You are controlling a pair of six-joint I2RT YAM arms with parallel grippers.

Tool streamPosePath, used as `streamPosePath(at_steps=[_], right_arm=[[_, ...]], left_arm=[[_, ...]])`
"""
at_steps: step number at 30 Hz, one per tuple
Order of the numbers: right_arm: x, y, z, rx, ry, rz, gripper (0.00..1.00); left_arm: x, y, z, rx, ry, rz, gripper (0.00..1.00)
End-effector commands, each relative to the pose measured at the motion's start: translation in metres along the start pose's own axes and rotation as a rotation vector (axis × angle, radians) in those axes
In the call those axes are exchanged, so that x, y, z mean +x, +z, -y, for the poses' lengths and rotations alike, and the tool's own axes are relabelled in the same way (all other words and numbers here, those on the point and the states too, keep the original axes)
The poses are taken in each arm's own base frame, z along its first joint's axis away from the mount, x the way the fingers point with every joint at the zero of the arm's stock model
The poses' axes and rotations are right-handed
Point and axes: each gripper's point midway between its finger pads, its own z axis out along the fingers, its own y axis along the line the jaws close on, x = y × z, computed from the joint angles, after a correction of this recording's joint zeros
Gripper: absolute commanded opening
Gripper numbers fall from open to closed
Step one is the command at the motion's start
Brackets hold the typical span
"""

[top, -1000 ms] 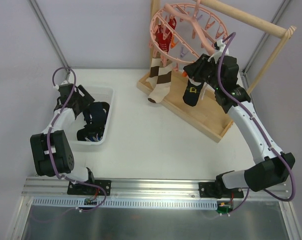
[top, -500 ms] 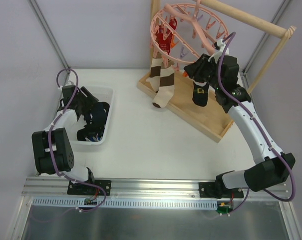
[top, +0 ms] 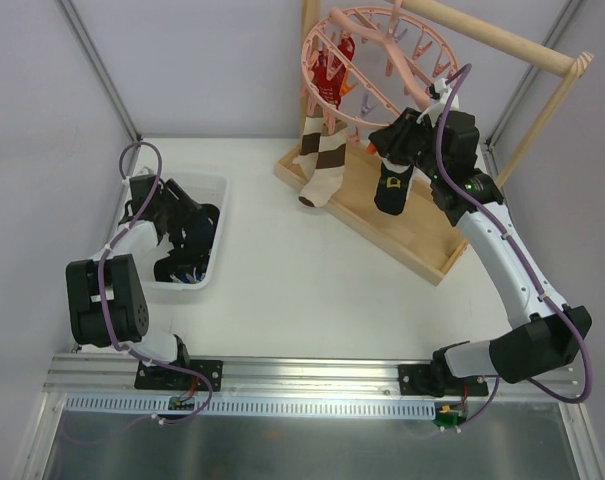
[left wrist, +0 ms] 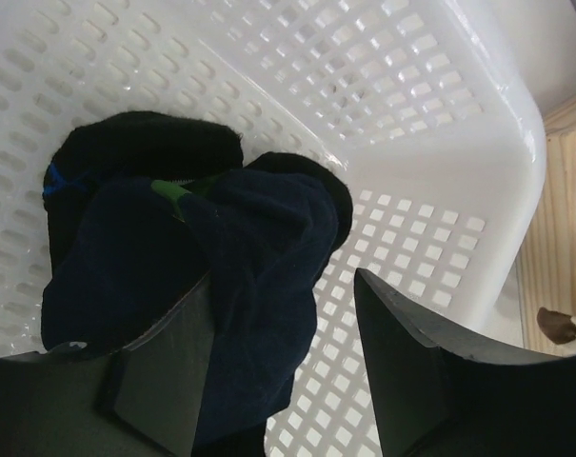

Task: Clip the socks to the hanger
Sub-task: Pick up the sock from the bin.

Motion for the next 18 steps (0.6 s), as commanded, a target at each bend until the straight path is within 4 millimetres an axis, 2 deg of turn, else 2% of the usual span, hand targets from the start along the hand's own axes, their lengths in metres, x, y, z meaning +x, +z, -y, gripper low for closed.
streamPosePath(at_steps=[1,2,3,5,6,7,8,13,18], right_arm=[[-0.017,-0.006,-0.003,0.006,0.006,0.035,0.01],[-0.016,-0.005,-0.003,0.006,0.006,0.035,0.01],[-0.018,-0.006,-0.004,0.005,0.004,0.039,0.01],[-0.019,-0.007,-0.003,0.007,0.004,0.042,0.01],[-0.018,-0.007,-0.003,0.008,0.004,0.041,0.01],[-0.019,-0.007,-0.003,0.01,0.002,0.044,0.01],[-0.018,-0.007,-0.002,0.012,0.002,0.043,0.01],[-0.019,-0.009,-0.002,0.016,0.004,0.049,0.01],[-0.019,-0.008,-0.005,-0.001,0.013,0.05,0.01]], left_arm=[[0.006,0.001,-0.001,-0.009,-0.011,-0.007,0.58],[0.006,0.002,-0.002,-0.009,-0.011,-0.009,0.55],[0.006,0.002,-0.001,-0.007,-0.01,-0.01,0.45],[0.002,0.001,0.004,0.004,-0.009,-0.002,0.33],[-0.002,0.0,0.006,0.011,-0.008,0.006,0.24],[-0.009,-0.005,0.012,0.026,-0.009,0.027,0.09],[-0.016,-0.01,0.019,0.04,-0.01,0.046,0.0],[-0.053,-0.053,0.06,0.159,-0.03,0.166,0.0],[-0.07,-0.089,0.085,0.247,-0.099,0.236,0.0]])
